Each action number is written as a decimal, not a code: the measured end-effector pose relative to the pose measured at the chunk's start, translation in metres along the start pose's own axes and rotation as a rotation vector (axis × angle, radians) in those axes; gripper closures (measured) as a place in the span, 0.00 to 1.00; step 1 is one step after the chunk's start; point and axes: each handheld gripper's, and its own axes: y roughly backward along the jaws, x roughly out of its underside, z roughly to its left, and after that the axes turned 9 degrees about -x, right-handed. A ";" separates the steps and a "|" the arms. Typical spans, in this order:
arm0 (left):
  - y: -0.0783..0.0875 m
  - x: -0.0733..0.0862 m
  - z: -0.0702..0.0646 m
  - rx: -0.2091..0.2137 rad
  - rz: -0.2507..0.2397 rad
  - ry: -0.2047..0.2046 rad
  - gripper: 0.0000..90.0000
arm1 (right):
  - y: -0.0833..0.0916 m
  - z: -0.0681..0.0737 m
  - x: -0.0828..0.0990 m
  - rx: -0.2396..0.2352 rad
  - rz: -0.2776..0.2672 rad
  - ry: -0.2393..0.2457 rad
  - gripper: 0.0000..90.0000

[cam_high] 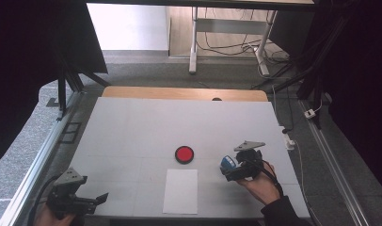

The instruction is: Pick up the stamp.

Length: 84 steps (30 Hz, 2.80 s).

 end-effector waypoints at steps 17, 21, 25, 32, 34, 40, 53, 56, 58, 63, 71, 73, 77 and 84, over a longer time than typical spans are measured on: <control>0.000 0.000 0.000 0.002 0.002 0.000 0.01 | -0.013 -0.008 -0.006 0.011 0.038 0.020 0.15; 0.000 0.000 0.000 0.000 0.002 -0.002 0.01 | -0.012 -0.008 -0.007 0.003 0.046 0.027 0.31; 0.000 0.000 0.000 -0.002 0.003 -0.002 0.01 | -0.012 -0.008 -0.008 0.007 0.055 0.031 0.36; 0.000 0.000 -0.001 -0.003 0.003 -0.003 0.02 | -0.013 -0.007 -0.009 -0.007 0.081 0.043 0.53; 0.000 0.000 -0.001 -0.004 0.004 -0.005 0.02 | -0.012 -0.006 -0.009 -0.009 0.084 0.045 0.55; 0.000 0.000 -0.001 -0.003 0.005 -0.005 0.02 | -0.011 -0.006 -0.011 -0.019 0.080 0.045 0.64; 0.000 0.000 -0.001 -0.004 0.004 -0.010 0.02 | -0.010 -0.008 -0.011 -0.043 0.085 0.023 0.80; 0.000 0.000 -0.001 -0.007 0.005 -0.010 0.02 | -0.010 -0.009 -0.011 -0.047 0.086 0.025 0.80; 0.000 0.000 -0.002 -0.009 0.005 -0.011 0.02 | -0.009 -0.008 -0.011 -0.055 0.086 0.027 0.80; 0.000 0.000 -0.001 -0.008 0.005 -0.005 0.02 | -0.006 -0.007 -0.012 -0.059 0.081 0.062 0.80; 0.000 0.000 0.000 0.000 -0.003 0.000 0.03 | 0.006 -0.007 -0.015 -0.087 0.020 0.064 0.80; 0.000 0.000 0.000 -0.002 -0.004 -0.002 0.03 | 0.009 -0.006 -0.016 -0.096 0.009 0.071 0.80; 0.000 0.000 0.000 -0.004 -0.005 0.000 0.03 | 0.015 -0.002 -0.019 -0.113 -0.027 0.106 0.80; 0.000 0.000 0.002 0.006 -0.001 0.012 0.03 | 0.023 0.008 -0.026 -0.153 -0.063 0.129 0.80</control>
